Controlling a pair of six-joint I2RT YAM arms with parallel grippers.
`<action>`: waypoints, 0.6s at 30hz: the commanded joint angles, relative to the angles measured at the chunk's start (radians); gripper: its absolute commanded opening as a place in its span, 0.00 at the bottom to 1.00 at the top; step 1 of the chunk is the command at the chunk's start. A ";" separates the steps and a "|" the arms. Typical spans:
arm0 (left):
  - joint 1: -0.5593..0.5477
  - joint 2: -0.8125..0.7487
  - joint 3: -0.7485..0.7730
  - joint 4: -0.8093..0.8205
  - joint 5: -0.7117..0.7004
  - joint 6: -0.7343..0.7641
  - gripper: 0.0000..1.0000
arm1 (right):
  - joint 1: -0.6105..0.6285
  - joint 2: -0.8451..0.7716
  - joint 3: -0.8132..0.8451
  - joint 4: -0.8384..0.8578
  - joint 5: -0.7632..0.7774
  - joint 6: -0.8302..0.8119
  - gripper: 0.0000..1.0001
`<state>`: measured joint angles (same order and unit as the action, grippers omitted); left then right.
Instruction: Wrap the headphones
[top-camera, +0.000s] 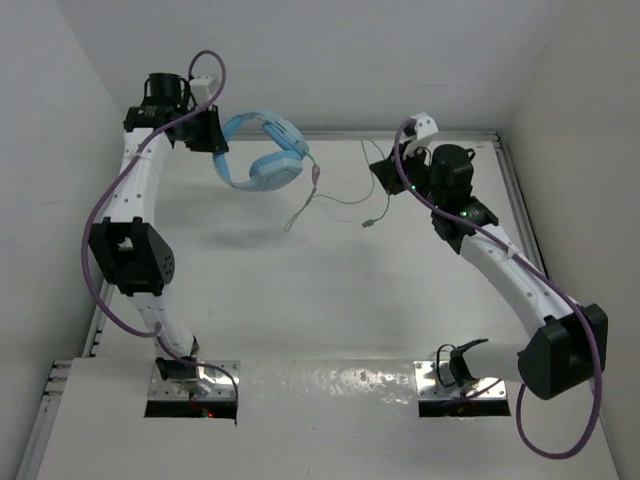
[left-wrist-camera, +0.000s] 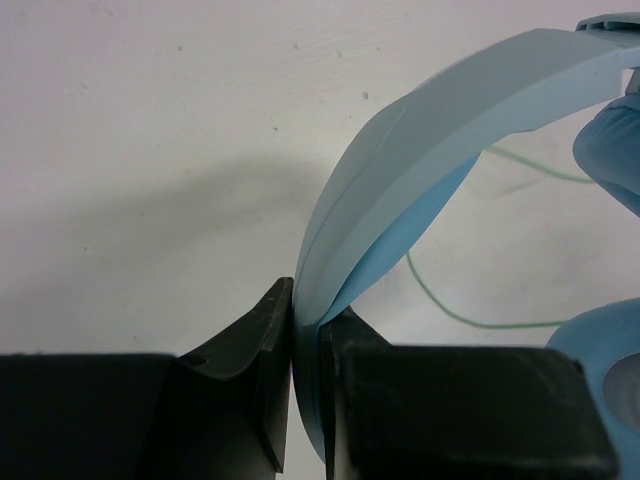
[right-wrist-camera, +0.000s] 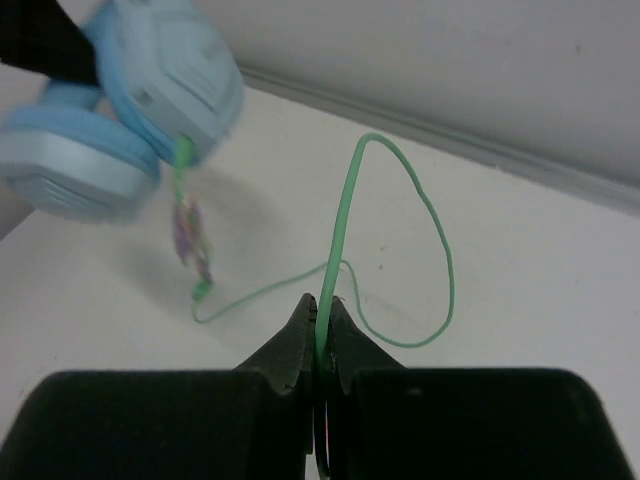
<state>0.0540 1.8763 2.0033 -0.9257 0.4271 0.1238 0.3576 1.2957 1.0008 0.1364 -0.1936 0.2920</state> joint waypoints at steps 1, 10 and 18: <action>-0.029 0.012 0.025 0.024 -0.001 0.025 0.00 | 0.000 -0.052 0.125 -0.122 -0.087 -0.145 0.00; -0.077 0.012 0.066 -0.013 0.084 0.103 0.00 | 0.000 -0.062 0.245 -0.257 -0.023 -0.211 0.00; -0.103 -0.026 0.015 0.018 0.113 0.134 0.00 | 0.000 0.039 0.414 -0.406 0.043 -0.267 0.00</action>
<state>-0.0257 1.9160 2.0098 -0.9615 0.4637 0.2493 0.3569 1.3331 1.3800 -0.2192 -0.1913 0.0586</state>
